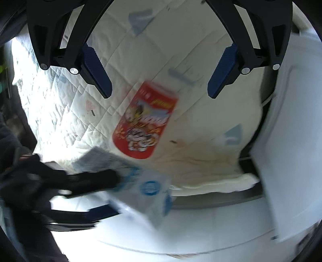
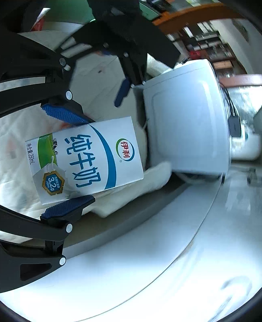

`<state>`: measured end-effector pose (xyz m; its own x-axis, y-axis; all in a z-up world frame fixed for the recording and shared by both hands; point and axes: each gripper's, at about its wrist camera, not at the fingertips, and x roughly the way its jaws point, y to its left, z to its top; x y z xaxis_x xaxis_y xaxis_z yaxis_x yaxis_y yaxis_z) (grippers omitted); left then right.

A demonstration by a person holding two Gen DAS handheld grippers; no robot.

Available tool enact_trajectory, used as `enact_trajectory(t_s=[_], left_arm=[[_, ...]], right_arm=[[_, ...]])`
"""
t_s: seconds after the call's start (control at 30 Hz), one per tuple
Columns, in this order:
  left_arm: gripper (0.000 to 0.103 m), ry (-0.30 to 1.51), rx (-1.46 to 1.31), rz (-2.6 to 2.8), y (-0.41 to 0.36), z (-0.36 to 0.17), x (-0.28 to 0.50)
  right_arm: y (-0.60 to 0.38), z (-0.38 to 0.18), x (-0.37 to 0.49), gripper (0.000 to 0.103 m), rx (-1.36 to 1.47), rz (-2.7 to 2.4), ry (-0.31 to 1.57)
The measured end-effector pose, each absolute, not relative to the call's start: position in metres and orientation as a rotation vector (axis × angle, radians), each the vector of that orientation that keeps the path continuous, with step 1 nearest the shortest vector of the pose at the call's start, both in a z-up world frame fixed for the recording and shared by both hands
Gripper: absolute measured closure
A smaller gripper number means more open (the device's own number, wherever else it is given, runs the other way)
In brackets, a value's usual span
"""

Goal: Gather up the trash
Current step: 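Grasp the red printed paper cup with the left tool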

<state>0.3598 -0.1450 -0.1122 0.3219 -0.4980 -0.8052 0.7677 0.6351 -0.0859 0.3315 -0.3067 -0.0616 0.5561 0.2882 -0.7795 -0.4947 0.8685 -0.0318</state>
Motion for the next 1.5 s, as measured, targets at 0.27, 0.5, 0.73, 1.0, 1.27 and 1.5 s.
enact_trajectory(t_s=[0.27, 0.5, 0.73, 1.0, 1.27, 1.5], left_arm=[[0.009, 0.936, 0.435, -0.899, -0.189, -0.129, 0.374], [0.009, 0.966, 0.489, -0.898, -0.218, -0.151, 0.381], [0.026, 0.96, 0.491, -0.817, -0.227, -0.163, 0.38], [0.032, 0.958, 0.348, -0.695, -0.187, -0.142, 0.363], [0.034, 0.921, 0.161, -0.54, -0.103, -0.108, 0.32], [0.034, 0.866, 0.021, -0.344, -0.007, -0.084, 0.247]], right_arm=[[-0.359, -0.079, 0.286, 0.037, -0.197, 0.382, 0.899], [-0.374, -0.098, 0.266, 0.037, -0.156, 0.346, 0.927], [-0.371, -0.105, 0.251, 0.037, -0.099, 0.34, 0.947], [-0.357, -0.107, 0.226, 0.037, -0.045, 0.358, 0.928], [-0.309, -0.11, 0.213, 0.037, -0.05, 0.453, 0.923], [-0.235, -0.106, 0.204, 0.037, -0.115, 0.617, 0.901]])
